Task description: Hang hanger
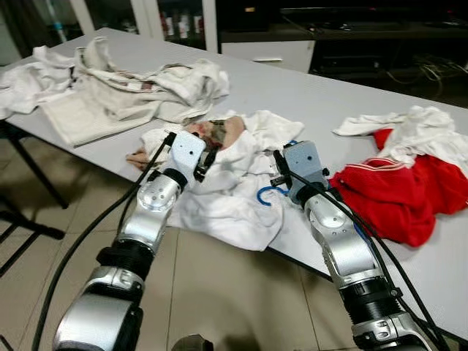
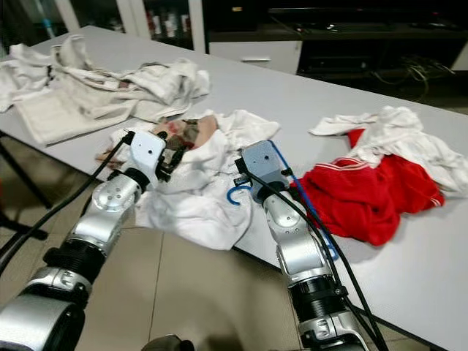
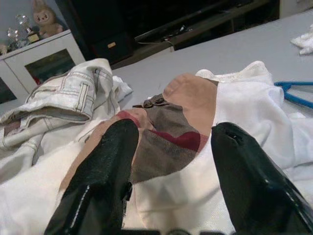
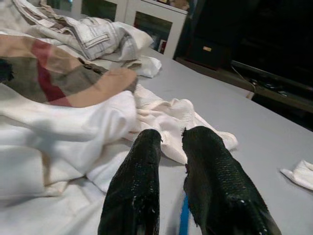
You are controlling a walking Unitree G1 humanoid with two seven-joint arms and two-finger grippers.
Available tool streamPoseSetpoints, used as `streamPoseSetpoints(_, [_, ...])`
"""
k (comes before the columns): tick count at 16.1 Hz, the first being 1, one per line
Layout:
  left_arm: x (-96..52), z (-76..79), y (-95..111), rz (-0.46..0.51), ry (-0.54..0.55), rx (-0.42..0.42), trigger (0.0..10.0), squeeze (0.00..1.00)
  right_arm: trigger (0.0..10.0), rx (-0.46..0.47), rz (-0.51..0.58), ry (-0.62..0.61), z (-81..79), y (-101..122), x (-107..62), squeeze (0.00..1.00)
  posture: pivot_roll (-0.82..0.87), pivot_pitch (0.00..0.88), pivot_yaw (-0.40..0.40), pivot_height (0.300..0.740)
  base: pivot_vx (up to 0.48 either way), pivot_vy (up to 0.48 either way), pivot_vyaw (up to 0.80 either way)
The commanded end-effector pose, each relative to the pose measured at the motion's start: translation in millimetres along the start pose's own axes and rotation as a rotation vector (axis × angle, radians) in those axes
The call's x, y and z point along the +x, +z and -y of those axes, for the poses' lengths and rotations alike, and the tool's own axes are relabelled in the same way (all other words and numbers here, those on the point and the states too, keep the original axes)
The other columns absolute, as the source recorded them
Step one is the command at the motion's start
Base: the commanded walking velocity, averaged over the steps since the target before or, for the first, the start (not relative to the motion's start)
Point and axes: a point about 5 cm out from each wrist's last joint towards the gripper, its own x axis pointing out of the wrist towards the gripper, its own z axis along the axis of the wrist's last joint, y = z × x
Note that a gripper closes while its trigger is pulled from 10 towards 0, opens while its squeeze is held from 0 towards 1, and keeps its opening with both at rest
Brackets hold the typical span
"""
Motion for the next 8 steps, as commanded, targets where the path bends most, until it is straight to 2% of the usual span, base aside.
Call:
streamPoseSetpoints(1, [-1.3, 2.8, -0.3, 0.003, 0.016, -0.027, 10.0, 1.0, 10.0, 0.012, -0.002, 0.0, 0.2, -0.7, 0.3, 0.0, 0.01, 0.0, 0.022, 0.723, 0.0, 0.0, 0.0])
streamPoseSetpoints(2, [-1.4, 6.6, -5.3, -0.029, 0.025, -0.052, 10.0, 1.0, 10.0, 0.012, -0.001, 0.001, -0.2, -0.5, 0.3, 0.0, 0.01, 0.0, 0.021, 0.723, 0.0, 0.0, 0.0])
streamPoseSetpoints(3, [-1.5, 9.1, -9.2, -0.055, 0.031, -0.042, 10.0, 0.0, 10.0, 0.013, 0.0, 0.004, -0.9, -0.2, 0.2, 0.0, 0.02, 0.0, 0.019, 0.723, 0.0, 0.0, 0.0])
streamPoseSetpoints(5, [-1.5, -0.5, -14.0, -0.096, 0.1, -0.039, 10.0, 0.0, 10.0, 0.015, 0.0, 0.011, -2.5, -0.1, -0.1, 0.0, 0.02, 0.0, 0.019, 0.723, 0.0, 0.0, 0.0])
streamPoseSetpoints(7, [-1.7, -5.3, -17.0, -0.125, 0.118, -0.035, 10.0, 0.0, 10.0, 0.015, 0.0, 0.013, -2.9, 0.0, -0.1, 0.0, 0.02, 0.0, 0.016, 0.723, 0.0, 0.0, 0.0])
streamPoseSetpoints(8, [-1.8, -8.8, -20.8, -0.159, 0.126, -0.061, 10.0, 0.0, 10.0, 0.016, 0.001, 0.013, -3.0, 0.2, -0.1, 0.0, 0.02, 0.0, 0.019, 0.723, 0.0, 0.0, 0.0])
